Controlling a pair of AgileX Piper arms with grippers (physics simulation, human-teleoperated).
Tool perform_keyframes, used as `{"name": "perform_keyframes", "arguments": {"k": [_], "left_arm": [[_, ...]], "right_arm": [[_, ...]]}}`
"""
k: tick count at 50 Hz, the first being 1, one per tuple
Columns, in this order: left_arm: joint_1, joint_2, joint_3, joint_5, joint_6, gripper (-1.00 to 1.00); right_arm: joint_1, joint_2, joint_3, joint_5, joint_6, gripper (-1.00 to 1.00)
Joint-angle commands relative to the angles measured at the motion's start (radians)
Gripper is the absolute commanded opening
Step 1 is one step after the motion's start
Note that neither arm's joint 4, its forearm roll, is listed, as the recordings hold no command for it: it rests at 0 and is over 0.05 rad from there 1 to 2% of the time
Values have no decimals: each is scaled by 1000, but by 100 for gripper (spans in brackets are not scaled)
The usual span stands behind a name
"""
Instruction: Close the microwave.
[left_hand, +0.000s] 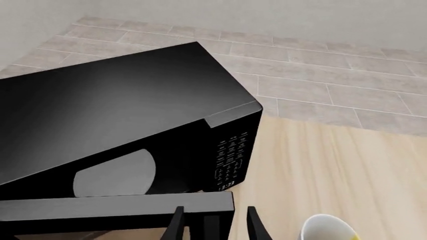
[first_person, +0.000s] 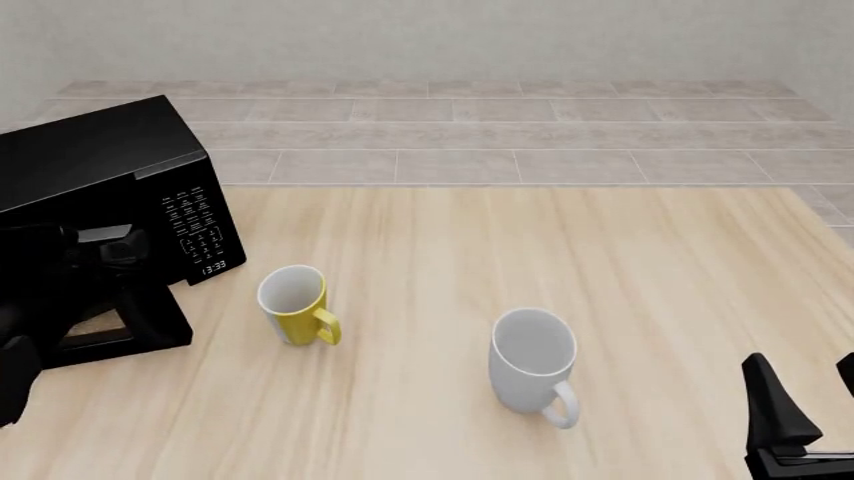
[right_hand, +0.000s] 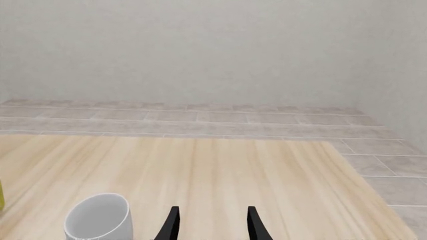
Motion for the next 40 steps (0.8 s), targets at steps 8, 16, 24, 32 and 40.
{"name": "perform_keyframes", "arguments": {"k": [8, 16, 24, 32, 40], "left_arm": [[62, 145, -157, 14, 50, 100], [55, 184, -202, 39, 40, 100], [65, 206, -242, 59, 32, 100], [78, 252, -281, 66, 11, 100], [90, 291, -313, 73, 11, 100]], "right_arm": [[-1, -1, 1, 5, 5, 100], [-4, 1, 1, 1, 9, 100], [-1, 45, 0, -41, 8, 100], [-3, 38, -1, -35, 7, 100], [-2, 43, 0, -40, 7, 100]]}}
